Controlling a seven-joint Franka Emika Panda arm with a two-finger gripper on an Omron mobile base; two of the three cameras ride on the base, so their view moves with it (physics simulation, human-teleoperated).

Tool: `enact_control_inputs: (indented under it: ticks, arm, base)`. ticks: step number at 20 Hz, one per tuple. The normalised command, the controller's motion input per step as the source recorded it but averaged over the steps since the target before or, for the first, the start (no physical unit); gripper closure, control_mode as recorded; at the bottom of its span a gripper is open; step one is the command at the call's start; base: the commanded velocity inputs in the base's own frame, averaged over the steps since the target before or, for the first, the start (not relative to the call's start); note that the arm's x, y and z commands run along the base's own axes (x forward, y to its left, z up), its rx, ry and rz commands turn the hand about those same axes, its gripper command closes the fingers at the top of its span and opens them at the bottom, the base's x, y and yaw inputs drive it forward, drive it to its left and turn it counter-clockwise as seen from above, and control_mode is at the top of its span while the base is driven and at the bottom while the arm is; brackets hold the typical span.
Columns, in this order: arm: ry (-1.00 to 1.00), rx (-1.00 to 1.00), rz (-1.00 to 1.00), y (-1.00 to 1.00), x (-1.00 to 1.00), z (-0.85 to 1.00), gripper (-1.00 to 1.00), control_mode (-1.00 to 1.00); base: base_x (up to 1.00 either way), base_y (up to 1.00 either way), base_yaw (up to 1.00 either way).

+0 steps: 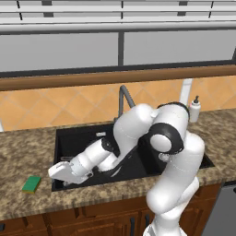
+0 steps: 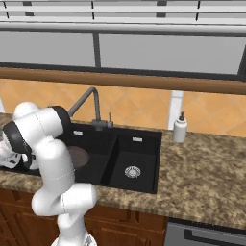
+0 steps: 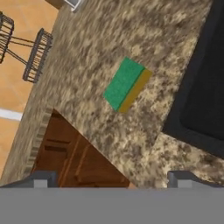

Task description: Pick the pan and sponge and place them into the sink. Then turn on the water.

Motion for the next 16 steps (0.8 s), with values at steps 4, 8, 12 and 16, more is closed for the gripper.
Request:
enact_control_inputs:
  ticks: [4, 8, 12, 16]
  arm:
    - [0.27, -0.26, -0.06, 0.79, 0.47, 1.00, -1.00, -1.00]
    - [0.16, -0.27, -0.07, 0.88, 0.47, 1.00, -1.00, -1.00]
    - [0.18, -0.28, -0.07, 0.87, 0.54, 1.00, -1.00, -1.00]
    - [0.26, -0.34, -0.09, 0.68, 0.69, 0.95, -1.00, -1.00]
  base:
    - [0.00, 0.00, 0.00]
    - [0.00, 0.00, 0.00]
    - [0.00, 0.00, 0.00]
    - [0.00, 0.00, 0.00]
